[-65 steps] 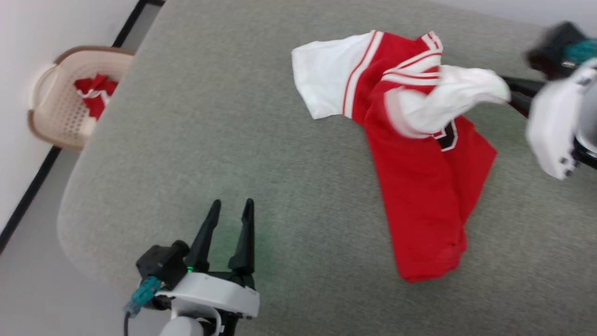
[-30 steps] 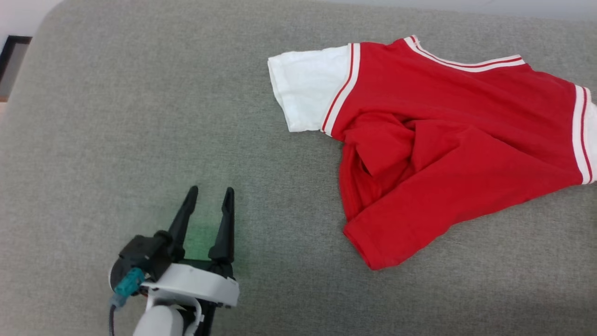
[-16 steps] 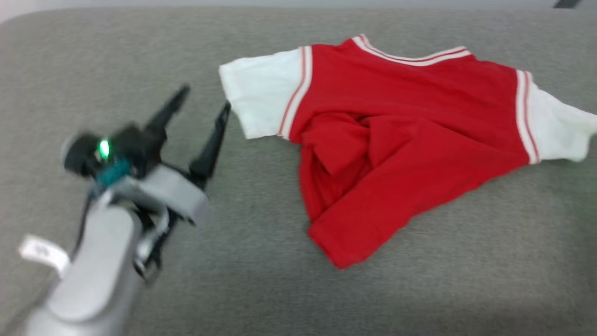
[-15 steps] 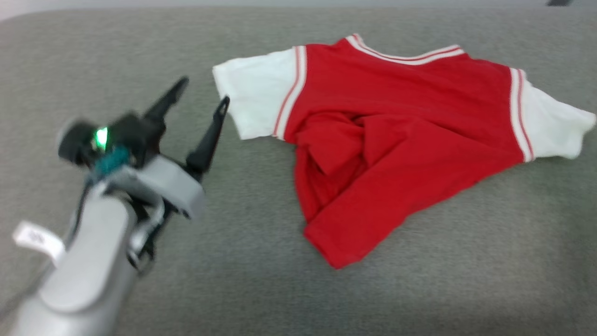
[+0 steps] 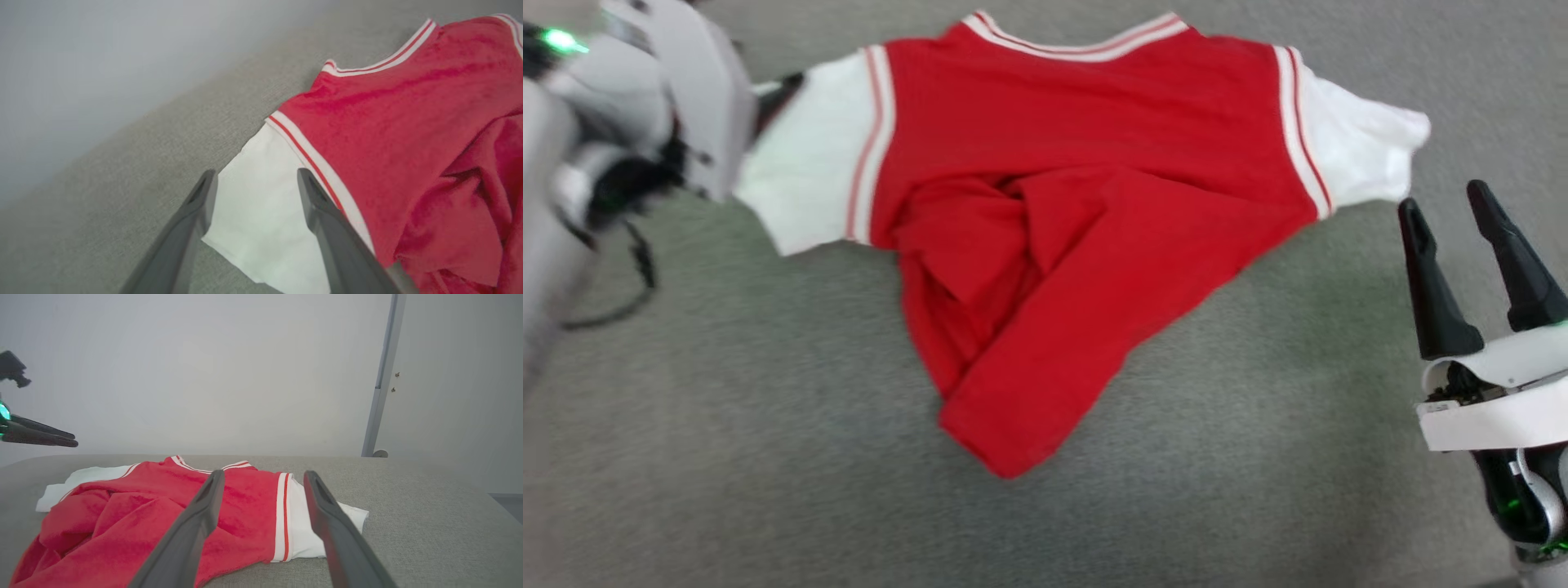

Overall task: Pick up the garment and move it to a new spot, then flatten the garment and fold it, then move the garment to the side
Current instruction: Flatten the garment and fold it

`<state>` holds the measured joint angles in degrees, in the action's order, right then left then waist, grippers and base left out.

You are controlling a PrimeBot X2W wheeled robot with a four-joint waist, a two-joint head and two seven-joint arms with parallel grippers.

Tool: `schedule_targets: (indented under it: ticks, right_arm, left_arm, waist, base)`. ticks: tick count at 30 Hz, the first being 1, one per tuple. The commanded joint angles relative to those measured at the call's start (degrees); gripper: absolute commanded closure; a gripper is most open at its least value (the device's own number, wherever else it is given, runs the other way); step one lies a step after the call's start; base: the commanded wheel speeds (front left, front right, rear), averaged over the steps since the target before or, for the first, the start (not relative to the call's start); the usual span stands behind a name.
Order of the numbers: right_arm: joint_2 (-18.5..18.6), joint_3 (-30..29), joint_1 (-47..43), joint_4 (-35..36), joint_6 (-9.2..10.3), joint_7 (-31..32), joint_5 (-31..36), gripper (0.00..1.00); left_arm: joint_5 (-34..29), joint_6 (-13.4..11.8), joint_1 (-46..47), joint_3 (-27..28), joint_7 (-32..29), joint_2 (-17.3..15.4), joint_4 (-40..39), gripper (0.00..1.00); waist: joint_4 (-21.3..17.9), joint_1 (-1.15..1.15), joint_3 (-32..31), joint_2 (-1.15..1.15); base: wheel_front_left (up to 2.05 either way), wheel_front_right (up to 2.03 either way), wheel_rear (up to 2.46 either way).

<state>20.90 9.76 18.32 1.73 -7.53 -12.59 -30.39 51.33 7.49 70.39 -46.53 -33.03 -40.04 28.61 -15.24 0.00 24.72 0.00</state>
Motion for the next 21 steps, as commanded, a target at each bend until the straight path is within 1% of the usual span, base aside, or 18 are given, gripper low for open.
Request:
schedule_targets:
  ticks: [1, 3, 5, 9, 12, 14, 18, 19, 20, 21]
  right_arm:
    - [-0.24, 0.06, -0.13, 0.33, 0.08, 0.01, 0.24, 0.0]
    - [-1.11, 0.66, 0.03, 0.98, 0.08, 0.02, 0.43, 0.0]
    - [-1.62, 1.0, 0.17, 1.31, 0.08, -0.15, 0.74, 0.0]
    - [-2.57, 1.92, 0.85, 1.97, 0.08, -0.66, 0.86, 0.0]
    - [-2.93, 2.58, 1.36, 1.98, 0.08, -1.01, 0.84, 0.0]
    - [-3.04, 2.59, 1.18, 2.06, 0.08, -1.09, 0.81, 0.0]
    - [-2.75, 2.41, 1.55, 2.57, 0.08, -1.02, 0.77, 0.0]
    - [-2.32, 2.6, 1.92, 2.74, 0.08, -0.71, 0.69, 0.0]
    - [-1.73, 2.72, 2.5, 2.88, 0.08, -0.45, 0.95, 0.0]
    - [-1.28, 2.79, 3.17, 3.02, 0.08, 0.02, 0.96, 0.0]
  left_arm:
    - [0.35, -0.03, 1.06, -0.17, -0.43, -0.31, 0.2, 0.0]
    - [2.54, -0.02, 4.21, -1.91, -4.61, -1.72, 2.78, 0.0]
    - [4.75, -0.01, 6.18, -3.29, -8.88, -2.24, 5.33, 0.0]
    - [8.0, -0.02, 9.55, -5.56, -15.54, -3.95, 8.54, 0.0]
    - [9.27, -0.02, 10.09, -7.25, -18.34, -5.17, 9.58, 0.0]
    - [9.97, -0.02, 10.48, -8.44, -18.94, -5.84, 9.24, 0.0]
    - [13.08, -0.02, 9.57, -10.41, -22.18, -5.41, 9.41, 0.0]
    - [13.79, -0.02, 9.51, -10.84, -22.61, -5.16, 9.05, 0.1]
    - [14.42, -0.01, 9.36, -11.25, -22.86, -4.89, 8.87, 0.52]
    - [15.13, 0.0, 9.02, -11.77, -23.31, -4.53, 8.57, 0.98]
  waist:
    - [-5.73, 0.0, 5.64, 0.0]
    - [-7.3, 0.0, 7.09, 0.0]
    - [-8.38, 0.0, 8.45, 0.0]
    - [-10.05, 0.0, 10.51, 0.0]
    - [-10.85, 0.0, 11.29, 0.0]
    - [-10.87, 0.0, 11.56, 0.0]
    - [-10.06, 0.0, 11.74, 0.0]
    - [-9.82, 0.0, 11.77, 0.0]
    - [-9.55, 0.0, 11.79, 0.0]
    - [-9.27, 0.0, 11.76, 0.0]
  base:
    - [0.0, 0.0, 0.0]
    - [0.0, 0.0, 0.0]
    - [0.0, 0.0, 0.0]
    - [0.0, 0.0, 0.0]
    - [0.0, 0.0, 0.0]
    - [0.0, 0.0, 0.0]
    - [0.0, 0.0, 0.0]
    - [0.0, 0.0, 0.0]
    - [0.0, 0.0, 0.0]
    - [0.0, 0.0, 0.0]
